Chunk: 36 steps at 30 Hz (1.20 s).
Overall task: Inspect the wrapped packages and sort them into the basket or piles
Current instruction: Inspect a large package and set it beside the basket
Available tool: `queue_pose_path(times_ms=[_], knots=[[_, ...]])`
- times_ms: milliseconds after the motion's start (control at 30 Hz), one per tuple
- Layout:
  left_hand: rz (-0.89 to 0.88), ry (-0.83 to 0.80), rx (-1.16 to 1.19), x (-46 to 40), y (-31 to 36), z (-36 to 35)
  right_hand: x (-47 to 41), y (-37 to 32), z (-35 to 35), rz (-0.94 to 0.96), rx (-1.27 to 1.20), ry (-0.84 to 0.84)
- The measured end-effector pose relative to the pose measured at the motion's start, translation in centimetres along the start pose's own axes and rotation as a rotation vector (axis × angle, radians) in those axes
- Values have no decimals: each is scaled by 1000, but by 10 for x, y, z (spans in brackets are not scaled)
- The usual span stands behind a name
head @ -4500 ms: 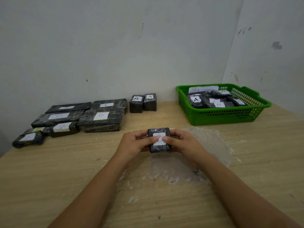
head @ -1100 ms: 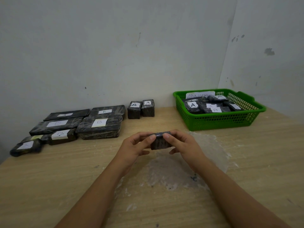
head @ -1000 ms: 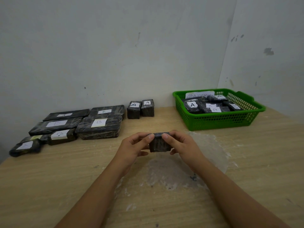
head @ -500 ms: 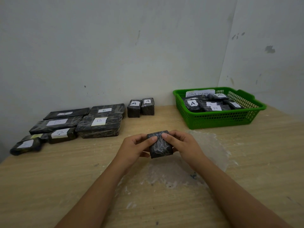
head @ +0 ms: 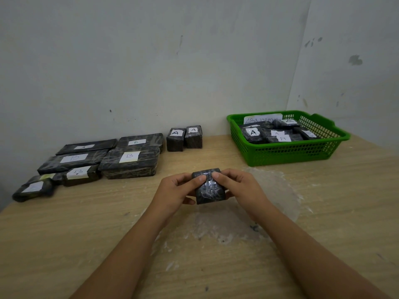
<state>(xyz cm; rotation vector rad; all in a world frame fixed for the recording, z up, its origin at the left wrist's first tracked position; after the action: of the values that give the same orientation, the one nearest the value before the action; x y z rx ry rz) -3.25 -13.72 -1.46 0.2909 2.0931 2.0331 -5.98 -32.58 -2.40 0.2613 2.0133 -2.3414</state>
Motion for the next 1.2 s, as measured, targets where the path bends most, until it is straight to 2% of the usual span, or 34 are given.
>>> queue_pose_path(times_ms=[167, 367, 500, 700, 967, 1200], knots=[[-10, -19, 3, 0, -1, -1, 0, 0, 2, -16, -120, -12], [-9, -87, 112, -2, -2, 0, 1, -1, 0, -67, -254, -31], [-35, -56, 124, -6, -4, 2, 2, -2, -4, -112, -228, -100], [-30, -66, 127, -6, -6, 1, 2, 0, -3, -97, -235, -66], [-3, -48, 114, -6, -7, 2, 3, -1, -2, -137, -227, -122], [53, -139, 118, -1, -3, 4, 0, 1, 0, -155, -318, -97]])
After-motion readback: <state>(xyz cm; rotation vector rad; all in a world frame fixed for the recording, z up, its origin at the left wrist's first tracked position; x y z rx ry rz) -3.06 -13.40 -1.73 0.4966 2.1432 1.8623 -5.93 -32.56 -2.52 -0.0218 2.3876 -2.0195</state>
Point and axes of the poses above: each hand's wrist, its own x-axis away from the middle knuckle, its own z-axis out of the back of the hand, y = z × x, the point moved 1 cm from there along -x, towards the middle knuckle, and after that the axes turned 4 degrees about x, right-handed, at the moved point
